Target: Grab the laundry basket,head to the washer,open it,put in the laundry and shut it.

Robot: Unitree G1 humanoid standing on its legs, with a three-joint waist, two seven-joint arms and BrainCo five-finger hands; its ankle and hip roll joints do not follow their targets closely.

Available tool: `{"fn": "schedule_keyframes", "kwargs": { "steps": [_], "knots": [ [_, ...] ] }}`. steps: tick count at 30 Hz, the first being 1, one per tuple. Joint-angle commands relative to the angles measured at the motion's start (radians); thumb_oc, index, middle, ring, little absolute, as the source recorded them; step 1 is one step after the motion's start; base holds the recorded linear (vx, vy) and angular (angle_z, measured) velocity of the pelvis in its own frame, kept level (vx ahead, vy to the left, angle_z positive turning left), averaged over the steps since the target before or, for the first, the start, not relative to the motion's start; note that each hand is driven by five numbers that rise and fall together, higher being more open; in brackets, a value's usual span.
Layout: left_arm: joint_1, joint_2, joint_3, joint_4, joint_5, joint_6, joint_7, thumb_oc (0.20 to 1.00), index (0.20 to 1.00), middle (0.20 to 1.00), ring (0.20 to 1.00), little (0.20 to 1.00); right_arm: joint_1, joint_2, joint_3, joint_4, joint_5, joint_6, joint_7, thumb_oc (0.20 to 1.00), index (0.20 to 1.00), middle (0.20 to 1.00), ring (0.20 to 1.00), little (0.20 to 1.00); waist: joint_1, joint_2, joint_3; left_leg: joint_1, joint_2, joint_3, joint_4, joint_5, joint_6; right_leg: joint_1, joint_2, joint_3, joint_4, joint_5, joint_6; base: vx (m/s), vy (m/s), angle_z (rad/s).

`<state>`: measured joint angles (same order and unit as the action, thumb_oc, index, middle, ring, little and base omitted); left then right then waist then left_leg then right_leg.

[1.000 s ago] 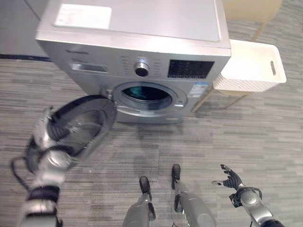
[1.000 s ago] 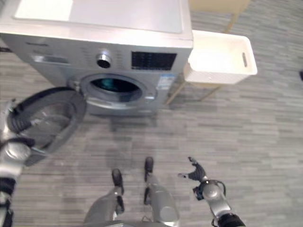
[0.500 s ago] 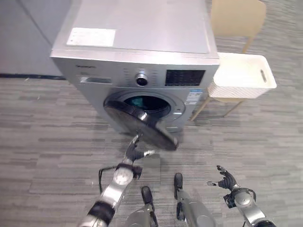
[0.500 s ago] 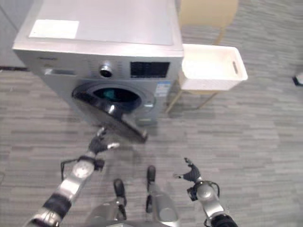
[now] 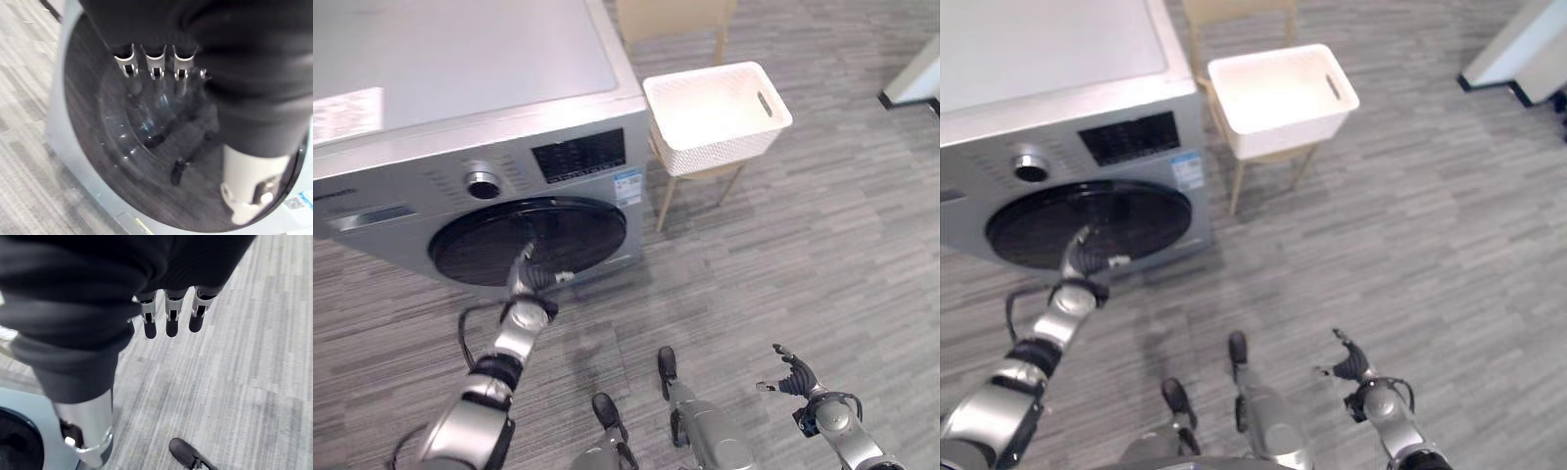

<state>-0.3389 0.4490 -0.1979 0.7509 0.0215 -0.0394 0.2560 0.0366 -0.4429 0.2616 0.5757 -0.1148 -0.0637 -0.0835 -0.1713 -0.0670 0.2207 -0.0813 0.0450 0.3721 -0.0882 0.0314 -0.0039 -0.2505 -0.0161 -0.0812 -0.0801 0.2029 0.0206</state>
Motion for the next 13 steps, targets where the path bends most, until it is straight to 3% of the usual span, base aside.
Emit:
{"fn": "schedule_keyframes", "kwargs": {
  "steps": [1,6,13],
  "knots": [
    [0.195,-0.018,0.059,-0.07,-0.025,-0.051,-0.032,1.0,1.0,1.0,1.0,1.0,0.003,0.018,-0.088,0.036,0.01,-0.015,-0.011,1.0,1.0,1.0,1.0,1.0,0.055,0.026,-0.065,-0.023,-0.014,-0.107,0.01,-0.006,-0.019,0.088,-0.046,-0.015,0.081,-0.198,0.12,0.08,-0.059,0.46],
    [0.426,-0.054,0.106,-0.122,-0.026,-0.046,-0.126,1.0,1.0,1.0,1.0,1.0,-0.005,0.023,-0.138,0.055,-0.007,0.001,-0.005,1.0,1.0,1.0,1.0,1.0,0.098,0.041,-0.096,0.026,-0.021,-0.146,0.004,-0.003,-0.02,0.159,-0.043,-0.047,0.08,-0.219,0.114,0.04,-0.053,0.4],
    [0.518,-0.094,0.122,-0.07,-0.029,-0.038,-0.177,1.0,1.0,1.0,1.0,1.0,0.001,0.047,-0.16,0.124,-0.002,0.009,-0.003,1.0,1.0,1.0,1.0,1.0,0.129,0.043,-0.131,0.063,-0.025,-0.182,0.001,-0.001,-0.024,0.219,-0.042,-0.084,0.083,-0.24,0.106,0.03,-0.031,0.21]
  ]
}}
